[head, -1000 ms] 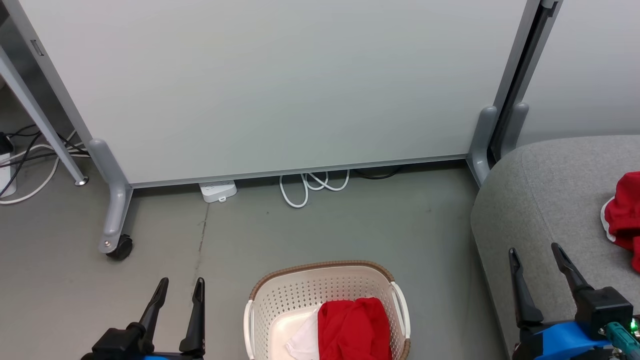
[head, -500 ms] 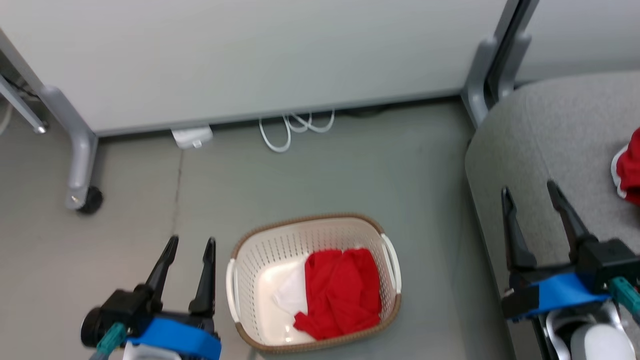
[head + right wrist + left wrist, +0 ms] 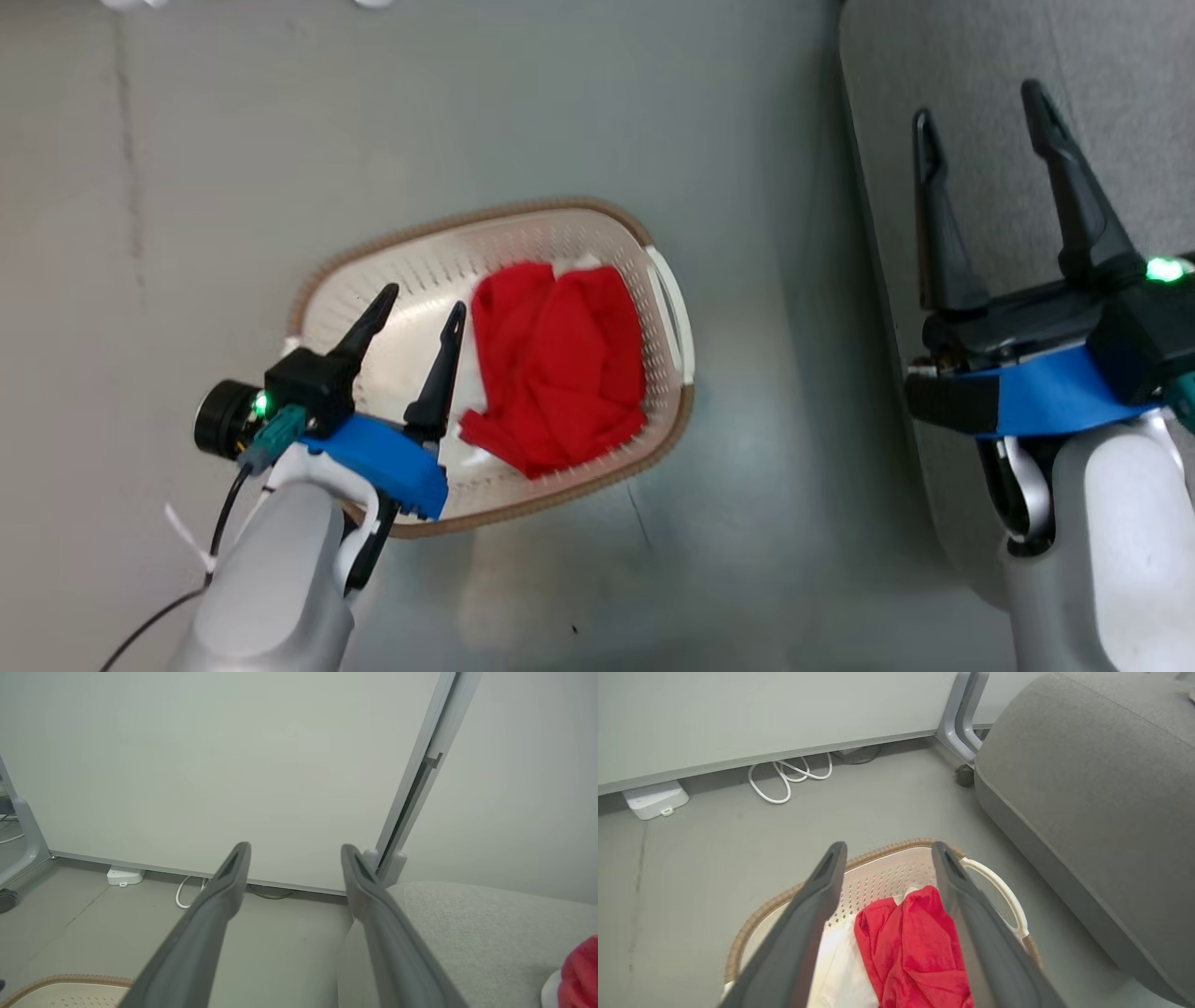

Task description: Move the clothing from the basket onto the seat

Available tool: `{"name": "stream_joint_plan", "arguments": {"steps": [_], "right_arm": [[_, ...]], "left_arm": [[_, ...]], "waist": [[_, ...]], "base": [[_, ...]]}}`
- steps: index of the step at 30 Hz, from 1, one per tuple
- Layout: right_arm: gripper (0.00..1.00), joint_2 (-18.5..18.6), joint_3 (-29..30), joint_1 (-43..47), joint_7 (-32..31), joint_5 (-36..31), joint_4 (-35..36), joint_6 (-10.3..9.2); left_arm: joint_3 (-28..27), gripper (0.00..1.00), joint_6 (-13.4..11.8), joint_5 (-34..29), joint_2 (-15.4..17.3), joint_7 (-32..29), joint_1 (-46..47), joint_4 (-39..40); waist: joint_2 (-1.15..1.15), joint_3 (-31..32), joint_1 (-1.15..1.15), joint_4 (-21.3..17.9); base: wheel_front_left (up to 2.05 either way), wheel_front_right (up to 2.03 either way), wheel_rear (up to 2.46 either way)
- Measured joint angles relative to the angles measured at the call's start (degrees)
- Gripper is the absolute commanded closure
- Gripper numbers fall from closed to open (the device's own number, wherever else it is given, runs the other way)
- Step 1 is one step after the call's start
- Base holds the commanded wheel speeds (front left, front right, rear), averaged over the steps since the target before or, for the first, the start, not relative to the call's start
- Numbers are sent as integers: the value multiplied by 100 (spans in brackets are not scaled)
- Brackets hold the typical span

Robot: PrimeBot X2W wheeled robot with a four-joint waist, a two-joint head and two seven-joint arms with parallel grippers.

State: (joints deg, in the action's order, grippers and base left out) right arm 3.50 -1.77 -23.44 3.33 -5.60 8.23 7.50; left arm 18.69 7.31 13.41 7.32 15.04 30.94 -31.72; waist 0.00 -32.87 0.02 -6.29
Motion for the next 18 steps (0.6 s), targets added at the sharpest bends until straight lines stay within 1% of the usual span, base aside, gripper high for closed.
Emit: {"name": "stream_joint_plan", "arguments": {"steps": [5, 9, 12, 18], "right_arm": [[0, 10, -22, -291, 74, 16, 113, 0], [0, 2, -29, -342, 104, 22, 213, 0], [0, -8, -68, -347, 131, 26, 253, 0], [0, -29, -182, -382, 223, 113, 252, 0]], "left_arm": [[455, 0, 0, 181, 31, -85, 726, -948], [616, 0, 0, 265, 21, -112, 1247, -1511], [771, 0, 0, 248, 21, -142, 1475, -1940], [853, 0, 0, 344, -62, -210, 1900, -2642]], "waist": [[0, -728, 0, -300], [0, -1199, 0, -523], [0, -1476, 0, -676], [0, -1892, -1, -925]], "base": [[0, 0, 0], [0, 0, 0], [0, 0, 0], [0, 0, 0]]}}
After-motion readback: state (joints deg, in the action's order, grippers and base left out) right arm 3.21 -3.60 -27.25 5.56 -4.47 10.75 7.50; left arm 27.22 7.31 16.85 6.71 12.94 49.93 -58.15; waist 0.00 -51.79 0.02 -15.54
